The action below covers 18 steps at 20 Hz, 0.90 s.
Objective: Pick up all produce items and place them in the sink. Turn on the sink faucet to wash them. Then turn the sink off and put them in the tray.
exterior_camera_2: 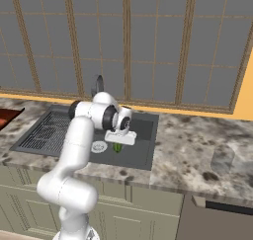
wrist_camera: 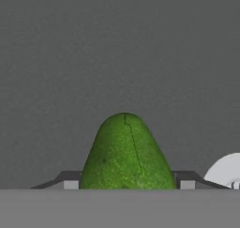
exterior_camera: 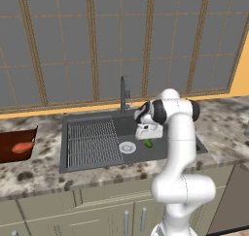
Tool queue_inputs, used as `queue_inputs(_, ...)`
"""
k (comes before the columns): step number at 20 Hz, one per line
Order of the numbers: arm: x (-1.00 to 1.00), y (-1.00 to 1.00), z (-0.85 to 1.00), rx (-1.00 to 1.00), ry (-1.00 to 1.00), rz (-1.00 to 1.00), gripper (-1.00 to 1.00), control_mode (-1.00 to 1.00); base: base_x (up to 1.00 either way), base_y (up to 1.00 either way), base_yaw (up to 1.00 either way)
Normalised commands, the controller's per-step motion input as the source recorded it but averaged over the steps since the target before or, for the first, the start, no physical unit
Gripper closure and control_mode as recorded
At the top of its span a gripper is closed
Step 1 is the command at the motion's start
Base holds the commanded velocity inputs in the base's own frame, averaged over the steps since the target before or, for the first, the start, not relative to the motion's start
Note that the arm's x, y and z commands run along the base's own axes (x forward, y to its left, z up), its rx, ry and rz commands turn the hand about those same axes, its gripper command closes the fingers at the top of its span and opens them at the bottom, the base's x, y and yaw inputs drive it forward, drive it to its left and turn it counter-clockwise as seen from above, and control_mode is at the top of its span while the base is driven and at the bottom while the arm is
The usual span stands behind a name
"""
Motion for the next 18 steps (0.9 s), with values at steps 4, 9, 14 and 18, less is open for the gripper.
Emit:
queue_inputs(4,-0.55,-0.05,0.84,0.00,-0.36,0.02,1.00,-1.00,0.00,0.00,0.00)
queue_inputs(9,-0.83,0.00,1.00,-0.03,-0.47,0.01,1.00,-1.00,0.00,0.00,0.00)
queue_inputs(14,-1.00,0.00,1.00,-0.07,-0.51,0.03,1.00,-1.00,0.00,0.00,0.00)
queue_inputs(18,-0.95,0.00,1.00,-0.06,-0.39,0.01,1.00,-1.00,0.00,0.00,0.00)
